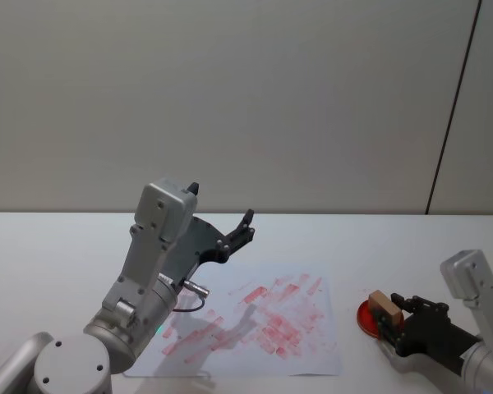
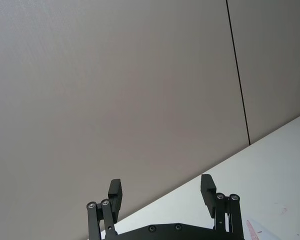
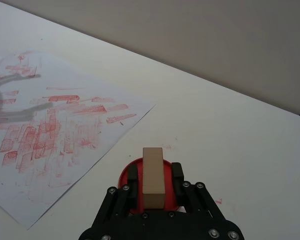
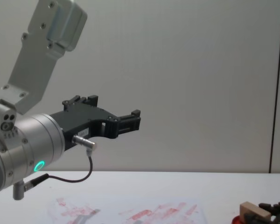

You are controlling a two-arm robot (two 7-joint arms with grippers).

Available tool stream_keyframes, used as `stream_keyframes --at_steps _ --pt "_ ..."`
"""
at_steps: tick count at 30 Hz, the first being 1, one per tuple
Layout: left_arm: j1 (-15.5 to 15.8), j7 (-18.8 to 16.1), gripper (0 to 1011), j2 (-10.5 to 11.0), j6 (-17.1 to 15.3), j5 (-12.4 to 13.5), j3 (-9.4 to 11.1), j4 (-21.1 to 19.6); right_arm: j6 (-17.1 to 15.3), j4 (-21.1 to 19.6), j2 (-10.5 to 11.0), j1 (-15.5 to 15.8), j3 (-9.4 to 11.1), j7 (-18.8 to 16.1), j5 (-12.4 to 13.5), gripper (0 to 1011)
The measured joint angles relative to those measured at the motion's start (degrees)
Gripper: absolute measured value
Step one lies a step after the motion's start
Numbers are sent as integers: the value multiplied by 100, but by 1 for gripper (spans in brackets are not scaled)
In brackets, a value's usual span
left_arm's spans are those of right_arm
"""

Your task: Use the one hand to pick up the stamp and affix it onto the A4 paper.

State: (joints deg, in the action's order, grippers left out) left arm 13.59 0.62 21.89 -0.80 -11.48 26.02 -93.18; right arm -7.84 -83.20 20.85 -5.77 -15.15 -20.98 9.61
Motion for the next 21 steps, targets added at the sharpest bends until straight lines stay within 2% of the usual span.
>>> stream_keyframes --at_steps 1,2,7,11,21 --pt "0 0 1002 0 0 0 0 0 -3 3 -1 -1 0 0 0 375" --pt "0 0 1002 0 0 0 0 0 -5 8 -2 -2 0 0 0 437" --pt "0 0 1002 0 0 0 0 0 -11 29 -11 -20 4 23 25 580" --pt "0 0 1002 0 0 0 0 0 4 28 -21 -46 31 61 137 721" --pt "0 0 1002 0 0 0 0 0 179 -213 -49 -96 103 193 470 995"
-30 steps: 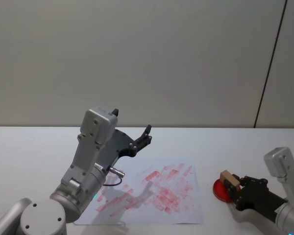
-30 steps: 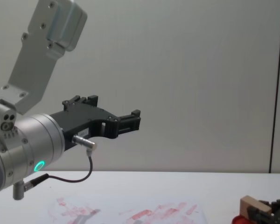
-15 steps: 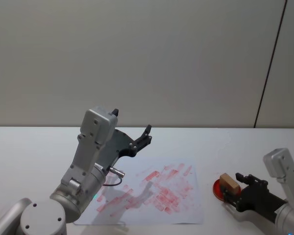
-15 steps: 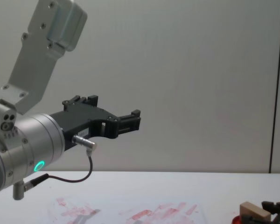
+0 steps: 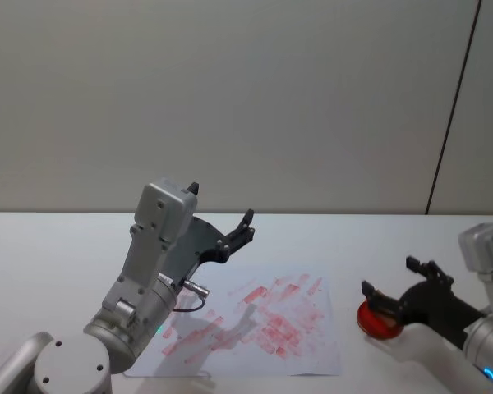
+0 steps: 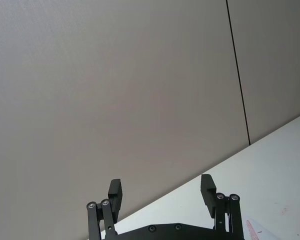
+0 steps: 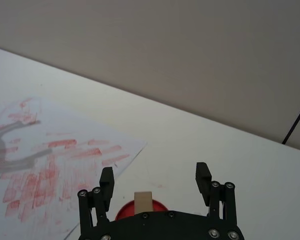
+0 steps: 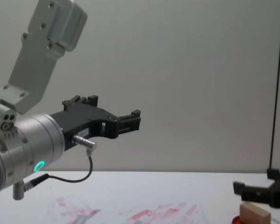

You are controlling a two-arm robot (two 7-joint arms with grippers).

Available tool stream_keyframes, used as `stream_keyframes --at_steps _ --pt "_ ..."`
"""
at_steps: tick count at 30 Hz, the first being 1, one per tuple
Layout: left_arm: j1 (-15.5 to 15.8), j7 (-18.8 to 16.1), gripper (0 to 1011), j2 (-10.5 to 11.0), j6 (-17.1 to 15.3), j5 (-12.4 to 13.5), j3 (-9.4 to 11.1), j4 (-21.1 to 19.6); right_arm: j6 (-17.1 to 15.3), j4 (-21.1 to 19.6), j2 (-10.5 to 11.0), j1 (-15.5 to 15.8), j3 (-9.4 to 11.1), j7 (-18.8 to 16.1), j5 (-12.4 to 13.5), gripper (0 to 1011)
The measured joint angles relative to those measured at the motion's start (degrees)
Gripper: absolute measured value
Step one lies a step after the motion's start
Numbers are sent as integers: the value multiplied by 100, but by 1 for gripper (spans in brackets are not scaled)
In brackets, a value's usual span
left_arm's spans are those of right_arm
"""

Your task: Use the one hand to pick up the stamp and affix it onto the A4 paper.

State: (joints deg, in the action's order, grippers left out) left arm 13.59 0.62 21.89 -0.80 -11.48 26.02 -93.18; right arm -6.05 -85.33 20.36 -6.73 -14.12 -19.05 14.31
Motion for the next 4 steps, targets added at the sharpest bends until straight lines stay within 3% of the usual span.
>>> stream_keyframes --at_steps 4 --pt "0 0 1003 0 0 0 0 0 44 -84 -12 -17 19 48 97 1001"
